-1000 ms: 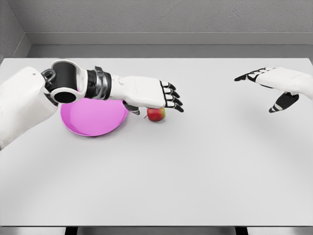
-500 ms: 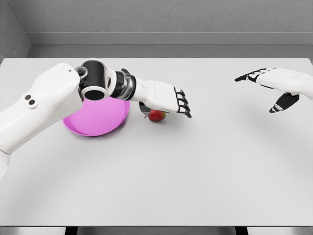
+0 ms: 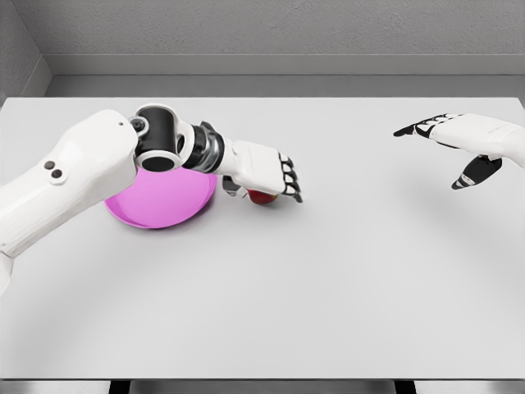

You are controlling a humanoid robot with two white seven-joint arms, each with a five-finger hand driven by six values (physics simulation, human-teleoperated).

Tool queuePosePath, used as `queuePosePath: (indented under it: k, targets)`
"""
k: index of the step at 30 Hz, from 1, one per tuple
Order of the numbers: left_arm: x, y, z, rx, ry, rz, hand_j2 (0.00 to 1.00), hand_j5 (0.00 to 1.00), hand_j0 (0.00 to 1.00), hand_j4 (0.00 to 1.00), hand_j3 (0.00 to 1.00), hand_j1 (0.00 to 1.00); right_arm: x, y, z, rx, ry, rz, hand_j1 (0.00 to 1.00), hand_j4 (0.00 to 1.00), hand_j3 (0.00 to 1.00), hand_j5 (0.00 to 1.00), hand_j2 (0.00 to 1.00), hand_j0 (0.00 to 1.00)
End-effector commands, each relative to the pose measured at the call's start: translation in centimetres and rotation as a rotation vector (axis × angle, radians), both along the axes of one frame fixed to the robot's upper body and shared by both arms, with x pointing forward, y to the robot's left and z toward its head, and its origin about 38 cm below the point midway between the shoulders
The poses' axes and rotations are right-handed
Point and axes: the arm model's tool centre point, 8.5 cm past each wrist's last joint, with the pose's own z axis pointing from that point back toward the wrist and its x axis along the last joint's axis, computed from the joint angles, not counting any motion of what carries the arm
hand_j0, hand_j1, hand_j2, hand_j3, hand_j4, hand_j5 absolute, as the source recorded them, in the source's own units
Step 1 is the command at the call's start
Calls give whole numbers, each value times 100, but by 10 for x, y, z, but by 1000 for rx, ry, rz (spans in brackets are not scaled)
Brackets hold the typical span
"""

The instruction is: Put the apple on the plate with both arms

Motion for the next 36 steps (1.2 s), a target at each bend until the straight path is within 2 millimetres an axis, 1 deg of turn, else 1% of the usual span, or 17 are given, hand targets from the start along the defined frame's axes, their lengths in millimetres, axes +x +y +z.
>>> queuePosePath:
  k: [1,4,6,12,14,15,16,18,22,24,28,29,30,32,34,36]
  targets:
    - [3,2,-3,8,5,14,100,100,100,100,100,100,0,0,0,0,0,-1,100,100,100,100,100,100]
    - [4,2,-5,12,6,19,100,100,100,100,100,100,0,-1,1,1,-1,-2,100,100,100,100,100,100]
    - [5,3,-7,18,8,21,96,96,96,96,96,96,0,-1,1,1,-1,-2,100,100,100,100,100,100]
    - [9,7,-11,42,2,39,95,95,95,95,95,95,0,-1,1,1,-3,-2,100,100,100,100,100,100]
    - [9,8,-12,42,4,39,90,90,90,90,90,90,0,0,1,1,-3,-1,100,100,100,100,100,100]
    - [9,8,-12,40,3,40,83,83,83,83,83,83,0,0,0,1,0,0,100,100,100,100,100,100]
    - [9,8,-12,40,3,40,83,83,83,83,83,83,0,0,1,1,-2,-1,100,100,100,100,100,100]
    - [9,9,-14,44,6,43,77,77,77,77,77,77,0,0,1,1,-2,-1,100,100,100,100,100,100]
    - [12,14,-18,52,14,61,74,74,74,74,74,74,0,1,0,2,-1,2,100,100,100,100,100,100]
    - [13,14,-18,51,13,62,65,65,65,65,65,65,0,0,1,3,-2,0,100,100,100,100,100,100]
    - [12,14,-18,51,15,62,50,50,50,50,50,50,0,0,1,3,-2,0,100,100,100,100,100,100]
    - [12,14,-18,48,16,63,49,49,49,49,49,49,0,0,1,3,-2,0,100,100,100,100,100,100]
    - [12,14,-18,47,16,63,44,44,44,44,44,44,0,0,1,3,-2,0,100,100,100,100,100,100]
    - [12,14,-18,46,18,63,42,42,42,42,42,42,0,0,1,3,-2,0,100,100,100,100,100,100]
    - [13,16,-17,39,22,68,31,31,31,31,31,31,0,0,1,3,-2,0,100,100,100,100,100,100]
    - [14,19,-14,29,25,75,30,30,30,30,30,30,0,0,1,3,-2,0,100,100,100,100,100,100]
